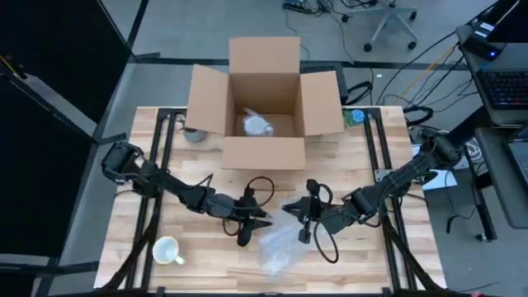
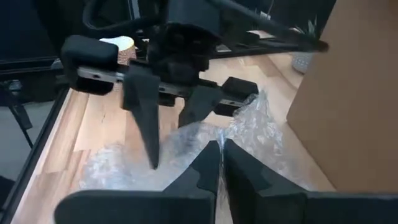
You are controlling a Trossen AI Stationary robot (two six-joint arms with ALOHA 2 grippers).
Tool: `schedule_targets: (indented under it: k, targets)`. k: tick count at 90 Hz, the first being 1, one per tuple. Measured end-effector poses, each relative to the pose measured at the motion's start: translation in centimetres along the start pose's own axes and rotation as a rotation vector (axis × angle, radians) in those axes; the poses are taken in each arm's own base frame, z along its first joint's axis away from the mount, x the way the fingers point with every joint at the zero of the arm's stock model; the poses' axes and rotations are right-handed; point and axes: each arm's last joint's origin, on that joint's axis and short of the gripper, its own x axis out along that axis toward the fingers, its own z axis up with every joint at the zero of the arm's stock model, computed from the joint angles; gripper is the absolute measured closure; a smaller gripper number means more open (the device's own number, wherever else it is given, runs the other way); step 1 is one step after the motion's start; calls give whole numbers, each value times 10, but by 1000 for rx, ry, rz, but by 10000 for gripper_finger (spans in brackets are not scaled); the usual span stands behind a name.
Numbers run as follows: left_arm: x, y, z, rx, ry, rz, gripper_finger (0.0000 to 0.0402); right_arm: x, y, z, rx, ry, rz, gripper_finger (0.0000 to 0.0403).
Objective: Wrap mug
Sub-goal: Wrap the orange mug with bubble wrap
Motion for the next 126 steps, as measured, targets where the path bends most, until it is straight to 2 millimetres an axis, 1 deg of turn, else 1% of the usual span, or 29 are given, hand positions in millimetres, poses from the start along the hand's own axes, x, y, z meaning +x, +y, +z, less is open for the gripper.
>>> schedule_targets:
  k: [5, 11, 17, 29, 41, 46, 51, 57, 63, 73, 79, 87, 93, 107, 116, 121, 126]
  targets:
    - [0, 1, 0, 3, 1, 6, 390, 0, 0, 0, 2, 5, 9, 402]
    - [0, 2, 0, 4, 7, 10, 394, -1, 0, 0, 3, 13, 16, 395]
    - [-1, 3, -2, 7, 39, 23, 399, -5, -3, 2, 25, 29, 35, 377]
    - [-2, 6, -7, 10, 91, 73, 401, -25, -11, 14, 71, 21, 58, 317]
    - [-2, 8, -8, 12, 107, 86, 401, -49, -18, 25, 116, 26, 128, 252]
    - [-2, 8, -8, 12, 107, 86, 402, -55, -18, 27, 134, 24, 157, 231]
    - [-2, 8, -8, 11, 105, 87, 402, -57, -15, 26, 135, 37, 185, 213]
    - [-2, 8, -8, 11, 104, 88, 401, -51, -9, 19, 115, 69, 206, 200]
    - [-2, 8, -7, 10, 96, 85, 401, -42, 0, 8, 73, 114, 208, 195]
    - [-2, 7, -5, 6, 71, 73, 401, -19, 11, -16, -81, 182, 174, 196]
    - [-1, 6, -4, 3, 65, 48, 401, -6, 14, -27, -162, 201, 156, 200]
    - [-1, 5, -4, 3, 66, 37, 401, 9, 14, -37, -240, 226, 130, 206]
    - [-2, 5, -4, 3, 67, 36, 401, 17, 11, -42, -256, 245, 109, 208]
    - [-1, 5, -4, 3, 67, 36, 401, 32, 6, -49, -254, 274, 81, 211]
    - [-1, 5, -3, 2, 61, 32, 401, 37, 6, -57, -299, 315, 93, 214]
    - [-2, 5, -3, 2, 61, 30, 401, 40, 7, -62, -323, 338, 109, 226]
    - [-2, 5, -3, 2, 62, 31, 401, 39, 8, -63, -333, 344, 129, 250]
